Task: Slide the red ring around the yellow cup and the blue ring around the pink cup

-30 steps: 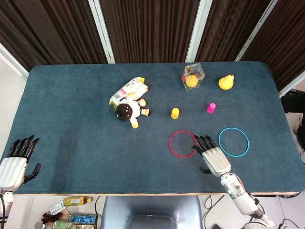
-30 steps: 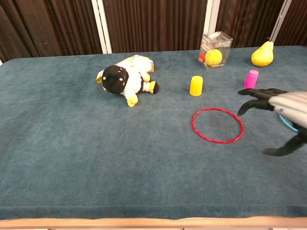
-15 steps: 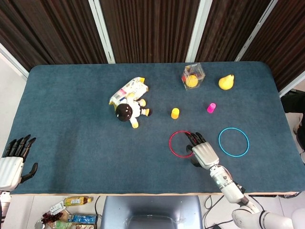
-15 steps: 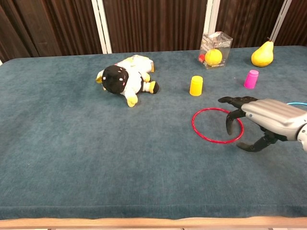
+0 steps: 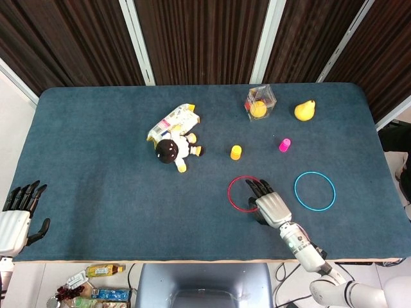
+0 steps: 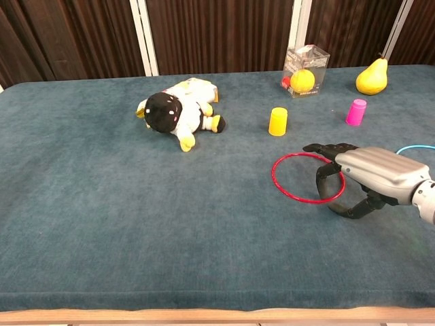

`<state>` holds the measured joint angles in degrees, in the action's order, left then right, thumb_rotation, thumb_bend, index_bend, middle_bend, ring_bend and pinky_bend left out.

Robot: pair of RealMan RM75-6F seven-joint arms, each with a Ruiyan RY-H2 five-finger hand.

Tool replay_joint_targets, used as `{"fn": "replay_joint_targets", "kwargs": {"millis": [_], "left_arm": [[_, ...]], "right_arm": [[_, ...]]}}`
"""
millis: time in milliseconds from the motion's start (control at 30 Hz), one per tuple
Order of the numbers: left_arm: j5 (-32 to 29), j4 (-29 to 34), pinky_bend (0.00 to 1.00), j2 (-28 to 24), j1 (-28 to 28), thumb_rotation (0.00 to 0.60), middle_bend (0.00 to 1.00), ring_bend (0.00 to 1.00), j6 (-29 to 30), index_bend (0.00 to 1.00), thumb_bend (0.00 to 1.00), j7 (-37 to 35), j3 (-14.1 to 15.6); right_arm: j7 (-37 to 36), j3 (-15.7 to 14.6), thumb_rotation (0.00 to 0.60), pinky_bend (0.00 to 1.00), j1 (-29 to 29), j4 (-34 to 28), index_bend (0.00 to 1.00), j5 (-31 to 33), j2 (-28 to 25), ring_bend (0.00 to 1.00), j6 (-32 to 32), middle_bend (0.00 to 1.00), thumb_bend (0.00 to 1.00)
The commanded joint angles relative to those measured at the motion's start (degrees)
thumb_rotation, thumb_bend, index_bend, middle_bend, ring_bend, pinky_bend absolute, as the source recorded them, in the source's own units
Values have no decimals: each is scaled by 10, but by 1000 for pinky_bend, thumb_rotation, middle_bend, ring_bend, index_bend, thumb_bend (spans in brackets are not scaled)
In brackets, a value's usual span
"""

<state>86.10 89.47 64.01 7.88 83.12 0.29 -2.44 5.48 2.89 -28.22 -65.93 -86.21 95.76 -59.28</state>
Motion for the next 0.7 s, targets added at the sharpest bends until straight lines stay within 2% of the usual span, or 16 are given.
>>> {"fn": "replay_joint_targets", "kwargs": {"millis": [33, 233, 400, 700], "left_arm": [[0, 0, 25, 0, 0, 600, 0, 0, 0, 0, 416, 0, 0], [0, 0, 25, -1, -1, 600, 0, 0, 2, 0, 415, -2, 0], [2, 0, 24, -1, -2, 600, 0, 0, 5, 0, 417, -2, 0], [6, 1, 23, -3, -4, 600, 0, 0, 10, 0, 415, -6, 1]], "right_arm": [[-1, -1, 600, 0, -1, 2, 636, 0, 1, 0, -1, 30, 466], [2, -5, 600, 0, -2, 3, 648, 2, 3, 0, -3, 35, 474], [6, -7, 600, 0, -2, 1, 684, 4, 3, 0, -4, 43, 520], [11, -11, 600, 0, -1, -3, 719, 6, 4, 0, -9, 57, 525]]}}
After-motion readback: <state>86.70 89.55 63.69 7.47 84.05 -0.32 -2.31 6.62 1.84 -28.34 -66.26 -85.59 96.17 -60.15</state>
